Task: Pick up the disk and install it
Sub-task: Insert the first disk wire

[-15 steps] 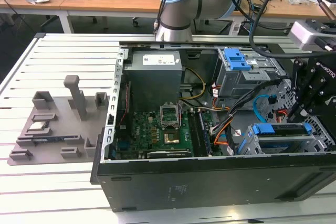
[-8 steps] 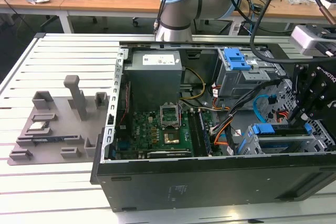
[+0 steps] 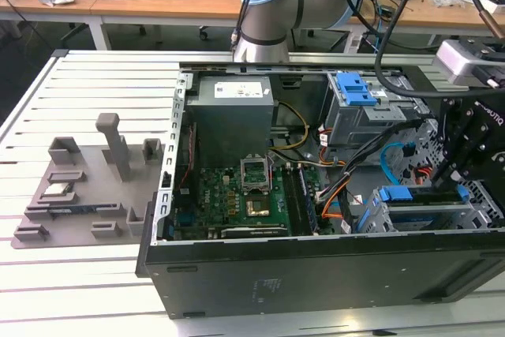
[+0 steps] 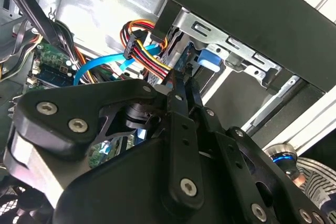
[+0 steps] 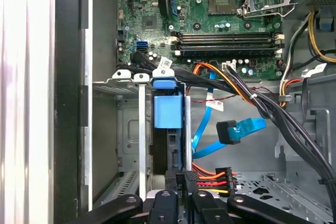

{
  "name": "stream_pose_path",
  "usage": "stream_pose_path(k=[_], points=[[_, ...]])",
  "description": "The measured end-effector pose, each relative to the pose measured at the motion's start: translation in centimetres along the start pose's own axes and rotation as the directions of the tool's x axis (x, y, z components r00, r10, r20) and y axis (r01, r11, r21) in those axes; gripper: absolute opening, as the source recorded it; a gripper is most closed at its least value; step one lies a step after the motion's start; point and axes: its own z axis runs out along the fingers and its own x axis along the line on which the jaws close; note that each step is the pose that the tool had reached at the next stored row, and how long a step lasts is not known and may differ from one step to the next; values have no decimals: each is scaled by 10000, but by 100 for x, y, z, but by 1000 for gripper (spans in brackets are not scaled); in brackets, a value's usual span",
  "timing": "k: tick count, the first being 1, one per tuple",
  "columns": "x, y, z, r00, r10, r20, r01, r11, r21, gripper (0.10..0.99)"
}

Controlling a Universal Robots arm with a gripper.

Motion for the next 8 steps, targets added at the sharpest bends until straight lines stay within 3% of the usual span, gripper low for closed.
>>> stream_pose_path(k=[8], points=[[28, -1, 3, 10000, -1, 13, 1, 10000, 1, 169]])
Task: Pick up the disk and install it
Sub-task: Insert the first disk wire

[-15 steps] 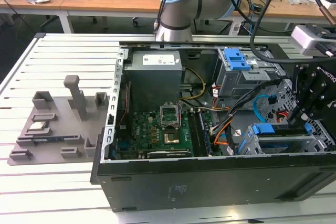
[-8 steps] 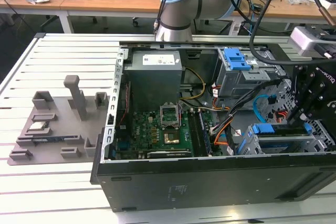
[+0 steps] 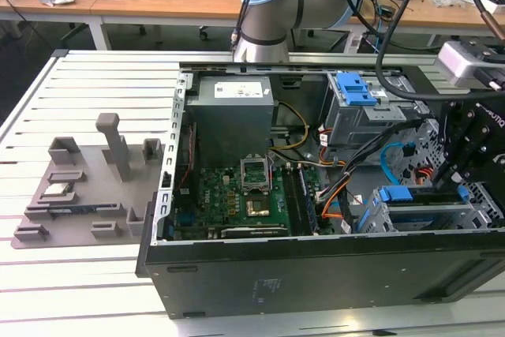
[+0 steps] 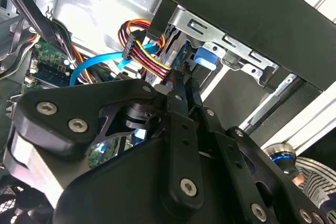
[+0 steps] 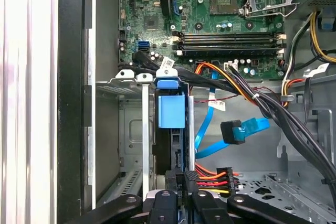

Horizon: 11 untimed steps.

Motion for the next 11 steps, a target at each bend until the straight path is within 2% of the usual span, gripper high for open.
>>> stream_pose_path(k=[5, 6, 7, 8, 11], points=[[3, 3, -49, 10000, -3, 55, 3, 10000, 4, 169], [3, 3, -49, 10000, -5, 96, 5, 10000, 3, 169], [2, 2, -38, 9998, -11, 188, 11, 10000, 0, 169], [1, 1, -22, 9998, -13, 222, 13, 10000, -1, 169], [2, 1, -16, 9998, -13, 221, 13, 10000, -2, 169]])
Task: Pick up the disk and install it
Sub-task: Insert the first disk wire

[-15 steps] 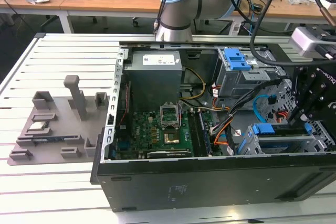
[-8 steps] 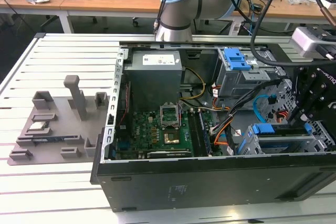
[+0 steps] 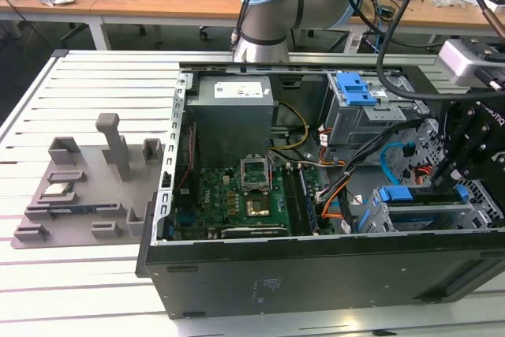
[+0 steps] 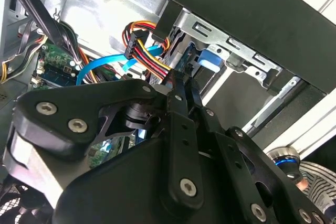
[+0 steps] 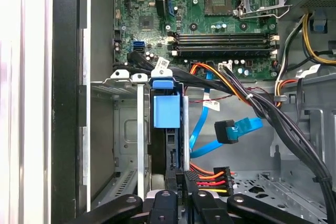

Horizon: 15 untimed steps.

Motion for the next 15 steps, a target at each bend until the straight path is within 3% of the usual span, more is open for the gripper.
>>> stream_pose_path(k=[15], points=[[13, -14, 23, 9998, 221, -19, -221, 9998, -7, 169]])
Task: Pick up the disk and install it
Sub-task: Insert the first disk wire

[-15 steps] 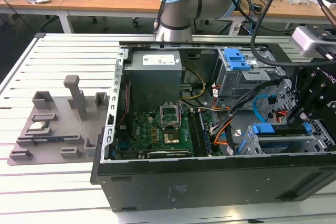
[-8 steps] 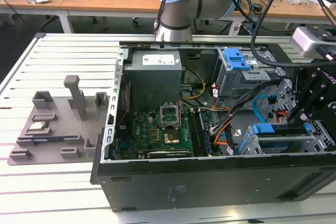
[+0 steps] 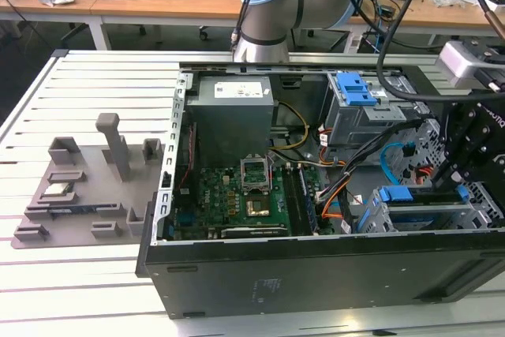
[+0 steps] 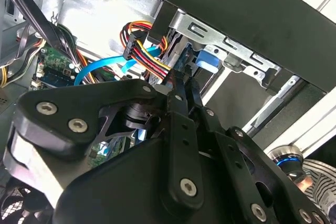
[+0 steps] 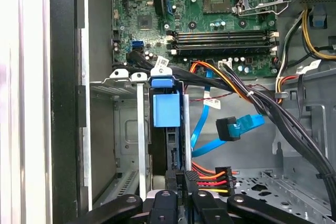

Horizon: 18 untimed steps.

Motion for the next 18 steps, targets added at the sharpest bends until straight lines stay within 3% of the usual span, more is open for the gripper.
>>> stream_pose_path(k=[11, 14, 16, 18], points=[[-3, 19, 75, 10000, 1, 13, -1, 10000, -7, 169], [-1, 20, 64, 10000, 3, -5, -3, 10000, 3, 247], [0, 23, -14, 10000, 1, -7, -1, 10000, 10, 247], [-23, 36, -210, 10000, 4, -53, -4, 10000, 18, 231]])
